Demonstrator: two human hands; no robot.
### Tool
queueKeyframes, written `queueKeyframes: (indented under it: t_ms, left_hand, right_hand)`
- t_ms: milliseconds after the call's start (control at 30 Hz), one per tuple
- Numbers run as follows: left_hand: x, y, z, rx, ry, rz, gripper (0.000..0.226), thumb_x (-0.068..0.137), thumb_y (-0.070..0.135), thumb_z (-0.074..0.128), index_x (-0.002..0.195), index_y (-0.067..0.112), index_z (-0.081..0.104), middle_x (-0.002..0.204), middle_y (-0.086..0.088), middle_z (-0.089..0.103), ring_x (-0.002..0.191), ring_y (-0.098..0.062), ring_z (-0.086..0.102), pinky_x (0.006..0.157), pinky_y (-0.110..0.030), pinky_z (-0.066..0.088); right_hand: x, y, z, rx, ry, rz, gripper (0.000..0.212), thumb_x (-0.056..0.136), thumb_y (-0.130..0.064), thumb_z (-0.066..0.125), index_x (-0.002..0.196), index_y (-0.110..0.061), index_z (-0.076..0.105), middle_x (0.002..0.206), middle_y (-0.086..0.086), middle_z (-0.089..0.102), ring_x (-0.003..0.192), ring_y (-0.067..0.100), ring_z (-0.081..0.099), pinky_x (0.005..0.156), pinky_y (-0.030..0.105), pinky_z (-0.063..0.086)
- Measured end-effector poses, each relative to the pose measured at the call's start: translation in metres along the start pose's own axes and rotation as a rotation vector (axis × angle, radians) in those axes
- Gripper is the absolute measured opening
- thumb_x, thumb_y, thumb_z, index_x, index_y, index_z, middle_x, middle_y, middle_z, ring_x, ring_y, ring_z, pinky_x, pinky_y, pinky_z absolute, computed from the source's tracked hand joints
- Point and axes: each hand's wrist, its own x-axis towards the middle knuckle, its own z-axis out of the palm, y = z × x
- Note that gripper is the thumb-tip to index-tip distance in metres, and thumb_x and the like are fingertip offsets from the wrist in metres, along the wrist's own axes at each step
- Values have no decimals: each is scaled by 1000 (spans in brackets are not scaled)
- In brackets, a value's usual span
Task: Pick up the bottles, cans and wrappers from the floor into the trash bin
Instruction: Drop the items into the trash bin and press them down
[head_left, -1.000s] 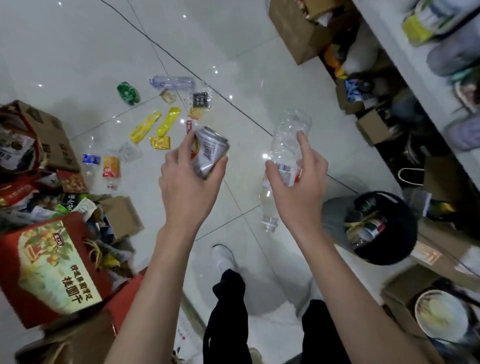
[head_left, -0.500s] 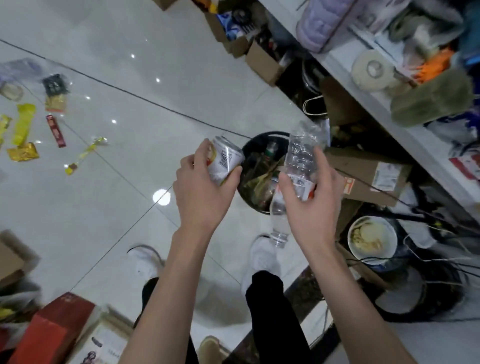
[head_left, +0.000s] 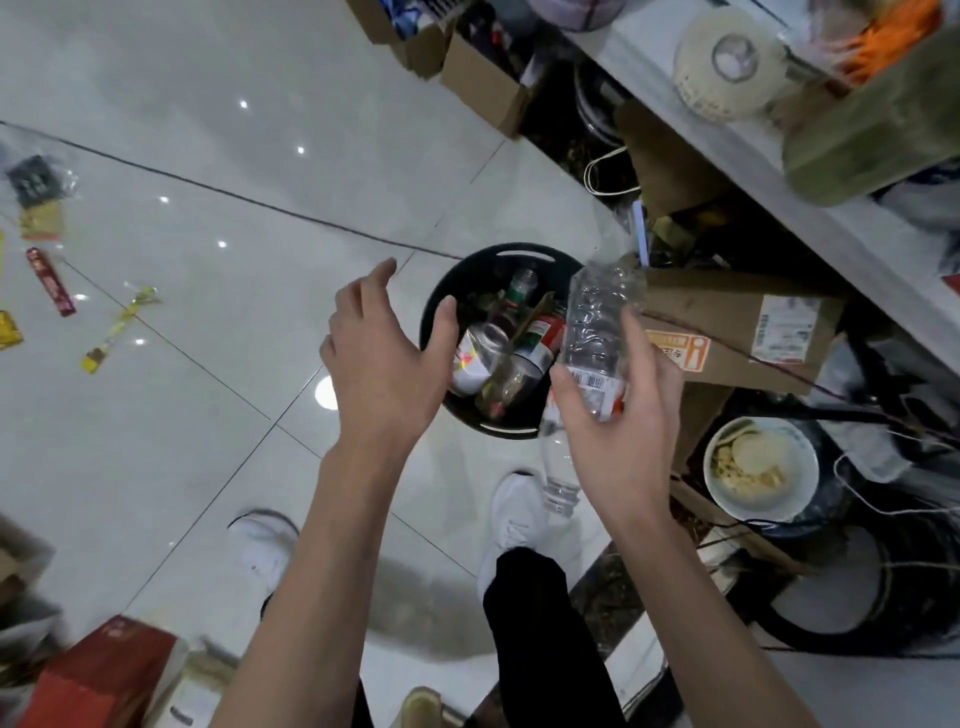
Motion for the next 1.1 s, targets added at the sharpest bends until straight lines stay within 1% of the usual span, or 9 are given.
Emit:
queueKeyframes:
  t_ms: [100,233,333,400,533,667,833,967,1100]
  left_hand:
    - [2,-8,-8,4,18,-8,58,95,49,57,145,22,43,143,-2,47,131,-21,47,113,-43,30]
    - [2,-20,-19,12,38,-13,53,96,44,57,143,22,46,143,-2,47,130,-20,47,112,-46,33]
    - [2,-27,-30,17,51,-20,52,96,43,57,142,20,47,142,-2,48,130,-20,48,112,-47,33]
    - [1,-28,-38,8,59,-31,51,96,42,57,141,20,47,142,-2,48,130,-21,48,112,-48,33]
    - [-1,-29,-55,-17,72,-27,49,97,40,57,141,20,48,143,-2,47,129,-21,48,112,-47,32]
    - [-4,-34,-79,-38,82,-14,52,94,44,54,141,21,48,142,-1,48,129,-20,48,111,-47,35]
    - [-7,-51,-126,-48,117,-9,50,96,41,56,141,22,48,142,1,48,130,-18,47,105,-33,28]
    - [-7,-78,-179,-57,176,-25,49,95,41,56,139,21,51,140,0,49,129,-18,48,107,-37,31]
    - [-8,-117,-239,-73,242,-57,50,92,44,53,137,21,53,138,0,51,130,-17,47,108,-42,34]
  right_hand:
    - [6,-4,14,0,-47,-3,80,92,-45,74,157,-47,28,157,-9,30,136,-4,33,101,9,28]
    - [13,-11,33,-6,-21,-62,80,93,-43,73,160,-31,30,162,-2,30,146,4,30,96,-9,20]
    - [11,-16,38,-8,20,-101,75,94,-42,71,158,-25,35,155,-2,37,142,7,39,102,-2,24]
    - [7,-20,38,-20,30,-121,72,94,-40,72,156,-23,38,151,-2,39,134,3,42,100,-3,27]
    - [-3,-30,36,-20,34,-136,70,95,-39,71,155,-23,40,147,-2,40,133,6,45,102,3,31]
    - [-16,-48,39,-27,32,-159,68,95,-37,73,154,-23,42,146,-2,41,132,8,47,101,2,31]
    - [-39,-87,60,-39,25,-230,64,94,-35,73,151,-21,47,143,4,45,134,11,47,105,2,30]
    - [-66,-132,89,-52,-39,-227,63,95,-39,70,152,-27,45,146,-2,41,136,10,44,103,3,29]
    - [-100,-177,129,-30,-127,-259,63,97,-41,68,154,-33,42,149,-11,34,139,5,39,113,20,32]
